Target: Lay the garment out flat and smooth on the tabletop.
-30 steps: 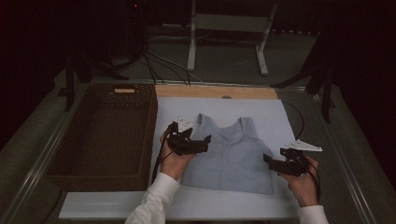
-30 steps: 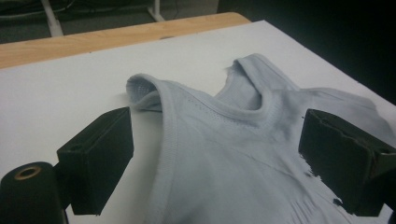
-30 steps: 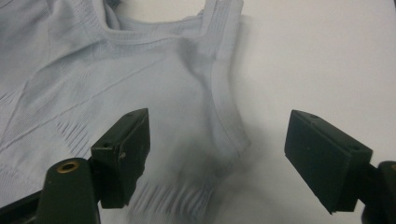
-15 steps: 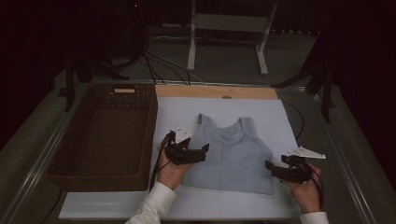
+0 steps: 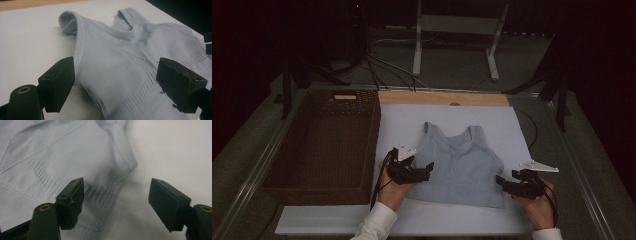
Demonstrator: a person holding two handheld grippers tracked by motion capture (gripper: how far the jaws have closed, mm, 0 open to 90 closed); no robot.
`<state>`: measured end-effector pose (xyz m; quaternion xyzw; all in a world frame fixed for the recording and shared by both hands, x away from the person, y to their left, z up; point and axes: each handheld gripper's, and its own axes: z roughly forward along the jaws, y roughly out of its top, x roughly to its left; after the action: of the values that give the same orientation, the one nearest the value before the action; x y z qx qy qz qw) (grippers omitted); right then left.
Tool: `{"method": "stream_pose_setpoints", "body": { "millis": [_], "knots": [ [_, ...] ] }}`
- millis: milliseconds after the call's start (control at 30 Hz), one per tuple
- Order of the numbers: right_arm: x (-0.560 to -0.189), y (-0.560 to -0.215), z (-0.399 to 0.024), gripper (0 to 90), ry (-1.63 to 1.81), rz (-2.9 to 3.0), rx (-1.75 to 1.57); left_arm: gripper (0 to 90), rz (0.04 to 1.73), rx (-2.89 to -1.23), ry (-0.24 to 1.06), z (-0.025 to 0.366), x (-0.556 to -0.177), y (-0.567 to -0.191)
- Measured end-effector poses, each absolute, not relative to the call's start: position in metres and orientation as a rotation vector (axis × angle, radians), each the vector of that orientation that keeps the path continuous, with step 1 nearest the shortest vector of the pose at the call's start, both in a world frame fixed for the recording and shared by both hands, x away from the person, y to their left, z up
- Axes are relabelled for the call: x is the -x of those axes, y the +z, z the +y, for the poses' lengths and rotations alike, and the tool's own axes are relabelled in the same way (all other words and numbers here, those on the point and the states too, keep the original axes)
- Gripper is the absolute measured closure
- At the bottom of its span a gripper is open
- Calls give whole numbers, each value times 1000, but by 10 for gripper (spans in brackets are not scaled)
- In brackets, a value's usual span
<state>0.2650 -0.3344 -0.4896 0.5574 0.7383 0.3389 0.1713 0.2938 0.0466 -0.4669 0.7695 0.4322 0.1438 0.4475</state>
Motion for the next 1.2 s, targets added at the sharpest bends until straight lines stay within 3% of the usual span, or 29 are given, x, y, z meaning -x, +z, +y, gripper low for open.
{"method": "stream_pose_setpoints", "body": {
  "millis": [200,467,500,600,700,767,867,1133,1200],
  "knots": [
    [-266,-493,-333,367,956,2128,-1581,201,1085,-1922,336,50,-290,-475],
    [-268,-499,-330,554,950,2200,-1580,259,1096,-1949,313,52,-282,-485],
    [-268,-499,-330,640,963,2215,-1580,288,1099,-1972,294,54,-279,-490],
    [-268,-500,-328,779,952,2242,-1566,376,1104,-2013,287,54,-276,-495],
    [-267,-500,-327,900,935,2251,-1552,567,1077,-2031,263,54,-275,-497],
    [-267,-499,-327,900,942,2249,-1542,702,1085,-2041,259,53,-275,-497],
    [-266,-498,-328,900,941,2249,-1532,818,1092,-2039,234,55,-276,-498],
    [-257,-489,-335,900,968,2194,-1533,848,1086,-2029,214,57,-274,-497],
    [-255,-489,-337,675,1009,2175,-1555,848,1084,-2033,219,57,-274,-497]
  ]
}}
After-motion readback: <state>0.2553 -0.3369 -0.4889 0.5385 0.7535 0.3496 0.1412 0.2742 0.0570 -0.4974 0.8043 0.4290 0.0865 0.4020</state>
